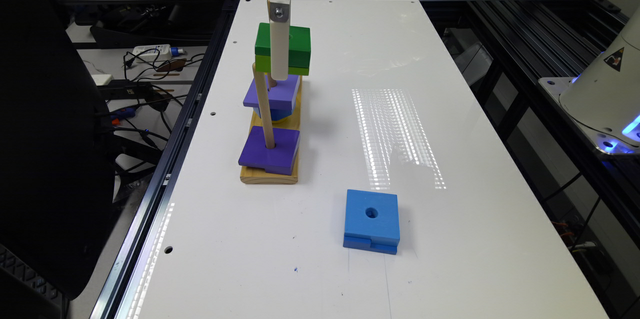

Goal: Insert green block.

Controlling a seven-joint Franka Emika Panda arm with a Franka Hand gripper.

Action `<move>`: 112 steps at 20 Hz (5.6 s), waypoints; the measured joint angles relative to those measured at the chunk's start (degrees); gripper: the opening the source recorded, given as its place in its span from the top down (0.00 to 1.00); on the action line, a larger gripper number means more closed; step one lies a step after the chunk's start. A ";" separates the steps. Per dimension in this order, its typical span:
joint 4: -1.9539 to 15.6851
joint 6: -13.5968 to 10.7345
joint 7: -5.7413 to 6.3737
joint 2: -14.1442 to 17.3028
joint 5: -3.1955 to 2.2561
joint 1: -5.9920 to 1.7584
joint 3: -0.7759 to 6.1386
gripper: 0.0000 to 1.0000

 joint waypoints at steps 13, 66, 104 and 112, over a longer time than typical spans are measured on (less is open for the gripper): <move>0.08 0.04 -0.06 0.00 0.00 -0.12 0.01 1.00; 1.72 2.74 -0.34 2.58 -0.03 -0.28 0.06 1.00; 2.73 3.70 -0.38 4.65 -0.58 -0.28 0.03 1.00; 2.73 3.70 -0.38 4.66 -0.59 -0.28 0.04 1.00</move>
